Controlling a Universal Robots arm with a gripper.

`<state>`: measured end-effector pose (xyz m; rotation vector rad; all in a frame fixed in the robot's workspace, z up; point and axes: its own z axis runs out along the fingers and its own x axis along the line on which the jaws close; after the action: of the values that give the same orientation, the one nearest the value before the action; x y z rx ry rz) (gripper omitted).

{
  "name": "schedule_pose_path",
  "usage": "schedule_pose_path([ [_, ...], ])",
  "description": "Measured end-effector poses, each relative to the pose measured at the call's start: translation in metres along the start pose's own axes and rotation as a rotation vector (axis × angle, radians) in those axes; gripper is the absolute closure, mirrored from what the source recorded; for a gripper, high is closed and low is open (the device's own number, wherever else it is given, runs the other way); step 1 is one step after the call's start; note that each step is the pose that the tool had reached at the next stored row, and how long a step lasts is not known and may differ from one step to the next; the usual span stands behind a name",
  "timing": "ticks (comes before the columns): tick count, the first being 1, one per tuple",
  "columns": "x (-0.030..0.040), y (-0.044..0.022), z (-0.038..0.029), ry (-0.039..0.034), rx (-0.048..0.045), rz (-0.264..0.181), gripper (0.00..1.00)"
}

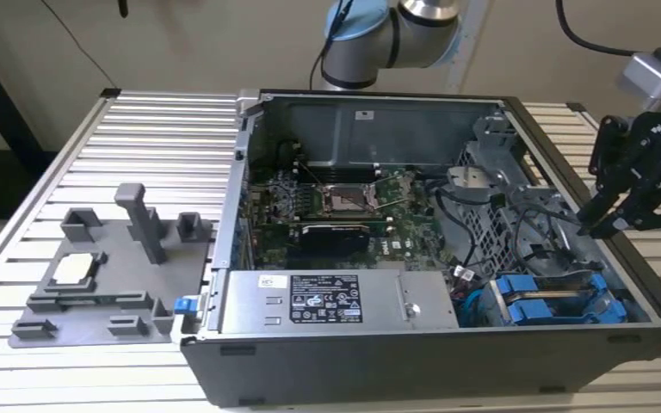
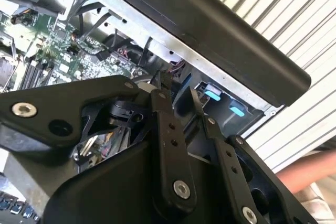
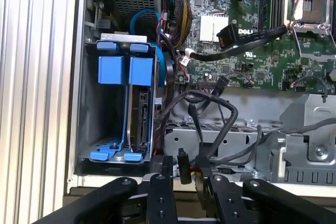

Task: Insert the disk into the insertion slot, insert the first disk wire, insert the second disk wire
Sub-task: 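Insert the first disk wire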

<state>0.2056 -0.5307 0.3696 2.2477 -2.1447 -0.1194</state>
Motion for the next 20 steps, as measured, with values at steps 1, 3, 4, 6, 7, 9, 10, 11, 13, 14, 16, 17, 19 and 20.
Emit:
schedule_pose_path([
  [1, 0.0, 0.0, 0.0, 0.0, -0.0011, 0.0, 0.69],
  [3, 0.0001, -0.0001, 0.0001, 0.0006, -0.0028, 0.0, 0.69],
  [4, 0.0001, -0.0002, 0.0, 0.0008, -0.0029, 0.0, 0.69],
  [6, 0.0001, -0.0001, 0.0, 0.001, -0.0031, 0.0, 0.69],
  [7, 0.0001, -0.0001, 0.0, 0.001, -0.0031, 0.0, 0.69],
  [9, 0.0001, -0.0001, 0.0, 0.0009, -0.0031, 0.0, 0.78],
  [10, 0.0001, -0.0001, 0.0001, 0.0009, -0.0031, 0.0, 0.78],
  [11, 0.0001, -0.0002, 0.0001, 0.0009, -0.0031, 0.0, 0.78],
  [13, 0.0001, -0.0001, 0.0001, 0.0009, -0.0031, 0.0, 0.78],
  [14, 0.0001, -0.0001, 0.0001, 0.001, -0.0032, 0.0, 0.8],
  [16, 0.0002, 0.0003, 0.0002, 0.0008, -0.0031, 0.0, 0.81],
  [17, 0.0005, 0.001, 0.0002, 0.0007, -0.0032, 0.0, 0.81],
  [19, 0.0029, 0.0039, 0.0003, 0.0005, -0.0029, 0.0, 0.81],
  [20, 0.0047, 0.0059, 0.0004, -0.0002, -0.0023, 0.0, 0.81],
])
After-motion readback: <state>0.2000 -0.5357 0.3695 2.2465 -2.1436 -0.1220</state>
